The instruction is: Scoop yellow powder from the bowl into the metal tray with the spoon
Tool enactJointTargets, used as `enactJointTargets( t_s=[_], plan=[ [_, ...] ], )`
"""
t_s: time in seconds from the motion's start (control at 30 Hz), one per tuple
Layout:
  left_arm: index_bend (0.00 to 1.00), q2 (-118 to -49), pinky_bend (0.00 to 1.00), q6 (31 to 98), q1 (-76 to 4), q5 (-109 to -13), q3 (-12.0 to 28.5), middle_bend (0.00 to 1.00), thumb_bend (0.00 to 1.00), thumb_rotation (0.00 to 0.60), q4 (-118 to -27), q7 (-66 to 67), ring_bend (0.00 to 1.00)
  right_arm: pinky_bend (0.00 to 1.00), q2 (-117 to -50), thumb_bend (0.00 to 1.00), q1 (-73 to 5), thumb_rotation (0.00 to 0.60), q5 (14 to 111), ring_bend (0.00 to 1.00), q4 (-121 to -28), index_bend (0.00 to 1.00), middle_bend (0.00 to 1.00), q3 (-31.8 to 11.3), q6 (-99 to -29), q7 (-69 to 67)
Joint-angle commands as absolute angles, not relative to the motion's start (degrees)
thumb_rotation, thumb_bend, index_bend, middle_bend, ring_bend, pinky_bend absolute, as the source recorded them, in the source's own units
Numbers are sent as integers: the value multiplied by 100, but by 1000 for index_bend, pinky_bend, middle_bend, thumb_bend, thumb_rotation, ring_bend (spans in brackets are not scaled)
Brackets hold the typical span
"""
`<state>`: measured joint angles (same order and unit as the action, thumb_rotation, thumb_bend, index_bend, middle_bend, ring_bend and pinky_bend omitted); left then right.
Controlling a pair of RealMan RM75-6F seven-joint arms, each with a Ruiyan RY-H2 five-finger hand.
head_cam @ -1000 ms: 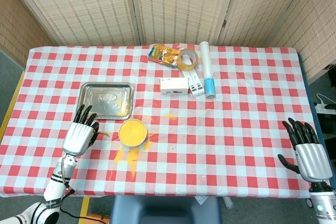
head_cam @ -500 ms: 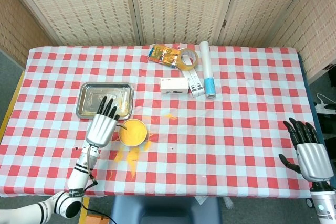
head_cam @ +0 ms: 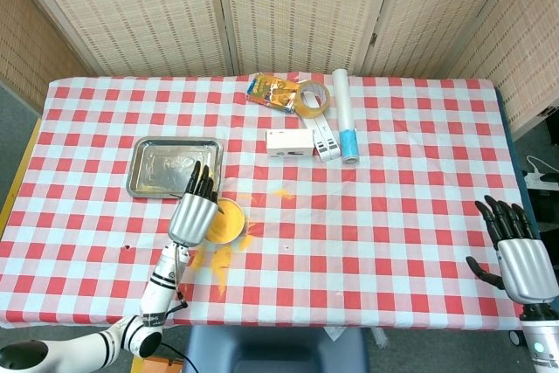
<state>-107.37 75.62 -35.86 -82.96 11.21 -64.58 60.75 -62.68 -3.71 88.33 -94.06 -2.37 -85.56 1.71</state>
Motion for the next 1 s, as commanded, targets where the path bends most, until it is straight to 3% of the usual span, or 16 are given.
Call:
enactJointTargets(
  t_s=[0.03, 1.0],
  plan=[
    [788, -10845, 50, 7537, -3636, -8291, 1055, 321, 562, 600, -6293, 6210, 99, 0, -6261, 163, -370, 600, 8839, 0, -9408, 0, 0, -235, -8556, 160],
    [791, -11117, 49, 7448, -3672, -8436, 694, 343, 562, 600, -5851, 6648, 117, 0, -6229, 163, -349, 600, 8884, 0, -9420, 0, 0, -243, -8622, 96]
  ],
)
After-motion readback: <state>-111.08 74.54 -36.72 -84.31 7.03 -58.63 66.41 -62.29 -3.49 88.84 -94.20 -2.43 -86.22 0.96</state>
